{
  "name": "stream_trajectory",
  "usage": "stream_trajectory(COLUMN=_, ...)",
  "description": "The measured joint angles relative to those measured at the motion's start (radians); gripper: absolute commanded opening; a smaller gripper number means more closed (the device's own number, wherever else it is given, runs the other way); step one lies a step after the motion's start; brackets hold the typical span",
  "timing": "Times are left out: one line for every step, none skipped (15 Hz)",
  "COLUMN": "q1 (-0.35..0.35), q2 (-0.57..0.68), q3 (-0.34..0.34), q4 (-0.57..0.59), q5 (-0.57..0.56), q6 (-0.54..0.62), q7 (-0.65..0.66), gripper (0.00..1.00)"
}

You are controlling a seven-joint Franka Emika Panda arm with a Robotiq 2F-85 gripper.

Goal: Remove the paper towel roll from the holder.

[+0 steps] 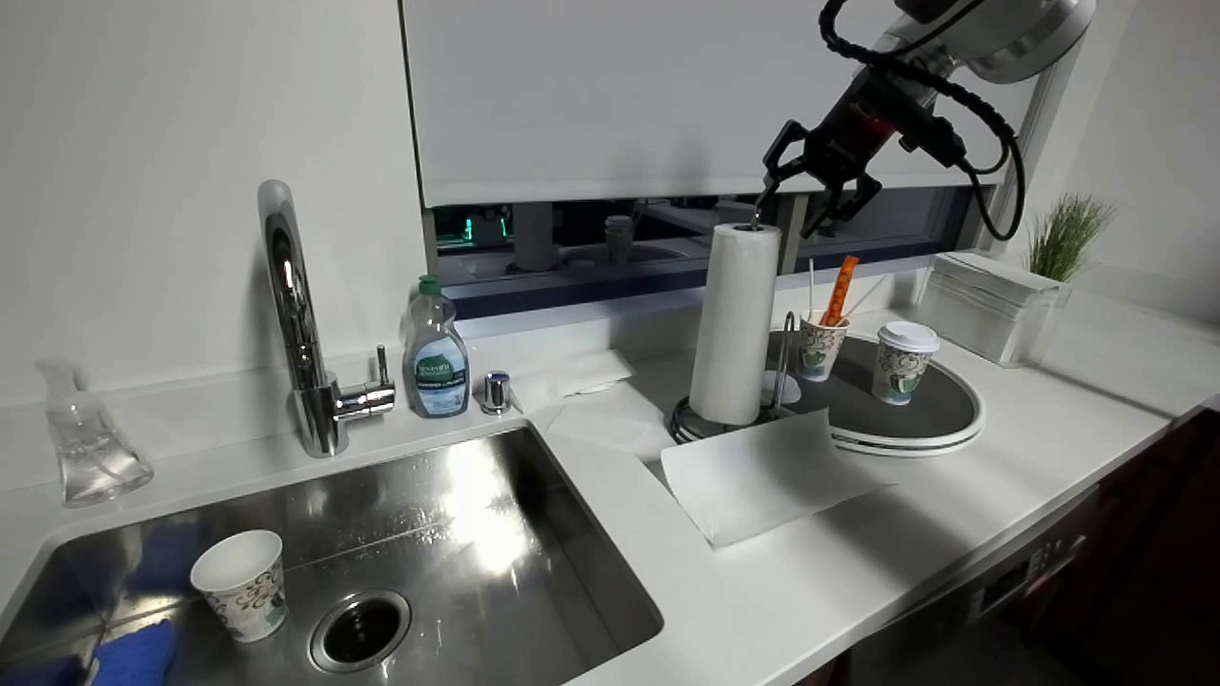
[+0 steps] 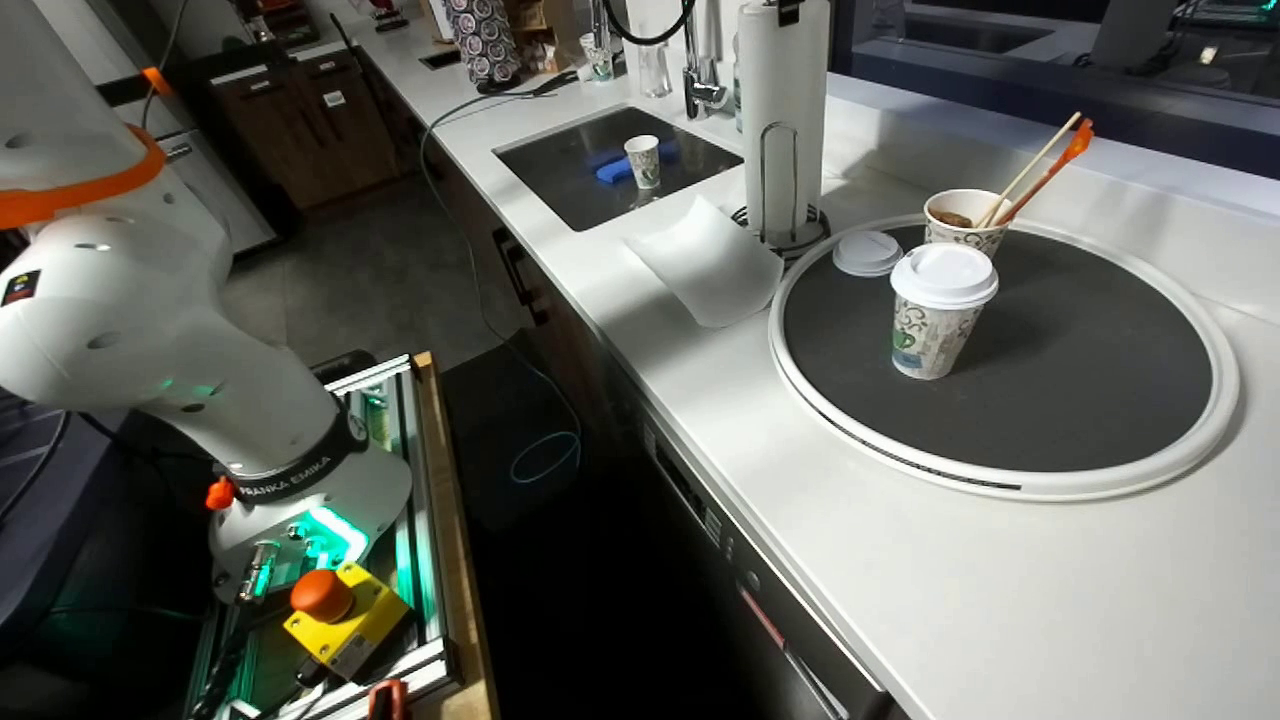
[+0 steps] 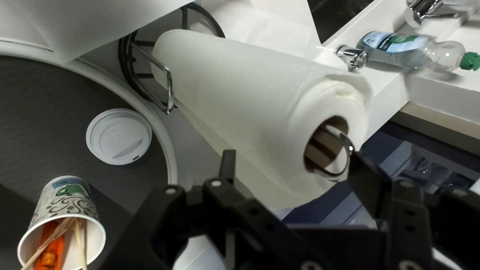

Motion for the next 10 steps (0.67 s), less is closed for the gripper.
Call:
stream_trajectory(q1=0.0, q2=0.002, q3=0.001, q4=0.004, q5=0.005, q6=0.0, q7=0.0, gripper=0.52)
stream_trajectory(q1=0.0, q2=0.003, q3=0.002, q4=0.01, q5=0.009, q6=0.0, q7=0.0, gripper=0.55)
stream_trajectory(q1=0.0, q2=0.004, q3=0.003, q4=0.015, q5=0.012, q6=0.0, q7=0.0, gripper=0.58)
stream_trajectory(q1=0.0, q2=0.006, q3=0.004, q4=0.017, q5=0.012, q6=0.0, q7=0.0, gripper=0.56)
stream_trajectory(q1=0.0, q2=0.007, q3=0.004, q4=0.02, q5=0.016, q6=0.0, q7=0.0, gripper=0.6)
stream_trajectory(q1=-0.001, q2=0.007, q3=0.004, q4=0.02, q5=0.019, q6=0.0, q7=0.0, gripper=0.6)
stream_trajectory(q1=-0.001, q2=0.007, q3=0.003, q4=0.02, q5=0.021, q6=0.0, q7=0.0, gripper=0.62)
stream_trajectory(q1=-0.001, q2=0.007, q3=0.002, q4=0.02, q5=0.024, q6=0.0, q7=0.0, gripper=0.6)
stream_trajectory(q1=-0.002, q2=0.007, q3=0.002, q4=0.02, q5=0.029, q6=0.001, q7=0.0, gripper=0.64)
stream_trajectory(q1=-0.003, q2=0.004, q3=0.001, q4=0.017, q5=0.038, q6=0.01, q7=0.0, gripper=0.63)
